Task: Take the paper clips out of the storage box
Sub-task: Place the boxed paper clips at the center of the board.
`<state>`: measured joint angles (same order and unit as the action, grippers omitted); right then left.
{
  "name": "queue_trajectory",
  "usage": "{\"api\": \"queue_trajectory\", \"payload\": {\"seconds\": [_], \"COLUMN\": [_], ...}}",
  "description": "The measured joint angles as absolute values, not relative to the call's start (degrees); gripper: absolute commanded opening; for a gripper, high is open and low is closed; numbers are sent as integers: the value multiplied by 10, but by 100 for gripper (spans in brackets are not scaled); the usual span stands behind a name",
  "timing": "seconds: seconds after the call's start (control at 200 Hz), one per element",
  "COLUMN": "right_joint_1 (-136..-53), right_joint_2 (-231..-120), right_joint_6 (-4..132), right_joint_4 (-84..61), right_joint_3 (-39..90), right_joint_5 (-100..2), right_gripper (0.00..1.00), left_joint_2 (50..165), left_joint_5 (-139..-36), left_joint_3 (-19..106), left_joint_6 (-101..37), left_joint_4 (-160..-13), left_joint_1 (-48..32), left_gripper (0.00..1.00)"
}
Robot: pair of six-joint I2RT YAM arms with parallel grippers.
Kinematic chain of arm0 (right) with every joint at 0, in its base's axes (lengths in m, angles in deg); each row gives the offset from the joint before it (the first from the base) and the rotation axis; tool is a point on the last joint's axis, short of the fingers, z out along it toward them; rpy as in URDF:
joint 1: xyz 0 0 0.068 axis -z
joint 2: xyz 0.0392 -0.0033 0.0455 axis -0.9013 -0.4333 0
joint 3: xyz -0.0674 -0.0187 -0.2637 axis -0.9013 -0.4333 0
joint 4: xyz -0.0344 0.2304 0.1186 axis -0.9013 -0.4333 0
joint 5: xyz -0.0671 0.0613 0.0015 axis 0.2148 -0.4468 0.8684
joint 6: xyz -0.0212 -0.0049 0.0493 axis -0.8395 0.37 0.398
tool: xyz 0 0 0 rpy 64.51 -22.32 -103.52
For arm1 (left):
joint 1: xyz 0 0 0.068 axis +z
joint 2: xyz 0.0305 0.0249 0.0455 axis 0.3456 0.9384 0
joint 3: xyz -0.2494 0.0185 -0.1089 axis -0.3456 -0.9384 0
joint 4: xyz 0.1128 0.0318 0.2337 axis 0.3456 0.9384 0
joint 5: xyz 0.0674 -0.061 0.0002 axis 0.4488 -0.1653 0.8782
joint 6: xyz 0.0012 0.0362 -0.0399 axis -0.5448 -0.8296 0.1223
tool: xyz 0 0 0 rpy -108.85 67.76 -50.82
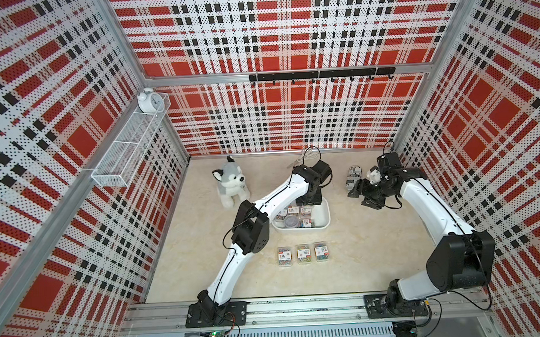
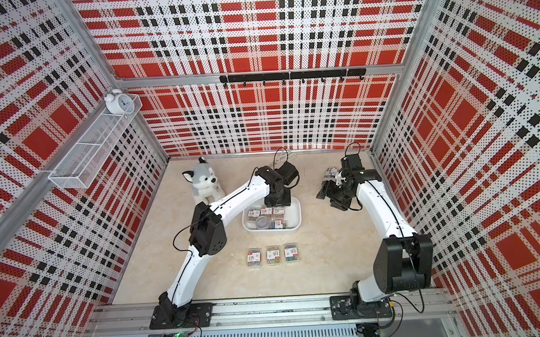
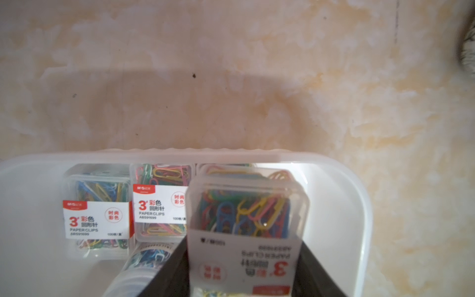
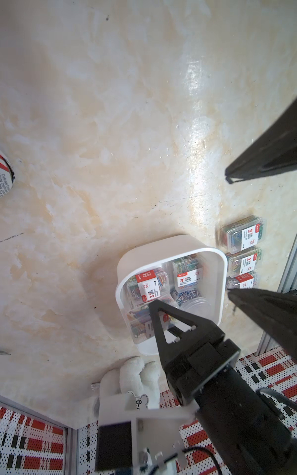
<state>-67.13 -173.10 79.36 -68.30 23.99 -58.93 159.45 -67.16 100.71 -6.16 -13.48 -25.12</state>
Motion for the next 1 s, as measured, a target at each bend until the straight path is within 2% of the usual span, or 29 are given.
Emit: {"api": "queue_trajectory", "payload": {"seconds": [0.19,0.416,0.571,0.807,0.997], "right_joint_1": [-671,-671,-672,-672,-677], "right_joint_2": [-1749,-1772,-1789,-1794,-1799], "right_joint_6": [797,818,830,837,839], "right_joint_4": [-671,-641,-634,-630,-630], "right_joint_3": [252,266,278,288,288], "right_joint_5": [-589,-592,-596,-594,-586], "right_gripper": [71,71,71,71,71], "left_joint_2": [1514,1289,1163,983,890], "left_joint_5": [-662,-639,-628,-650,-676], "left_joint_3": [1002,861,716,405,247], "left_joint_6": [-68,-71,-55,0,56], "left_joint_4": [-109,-98,-102,-161,-221], "left_joint_1": [-251,-249,-249,-252,-269], "left_gripper": [53,52,51,51,51]}}
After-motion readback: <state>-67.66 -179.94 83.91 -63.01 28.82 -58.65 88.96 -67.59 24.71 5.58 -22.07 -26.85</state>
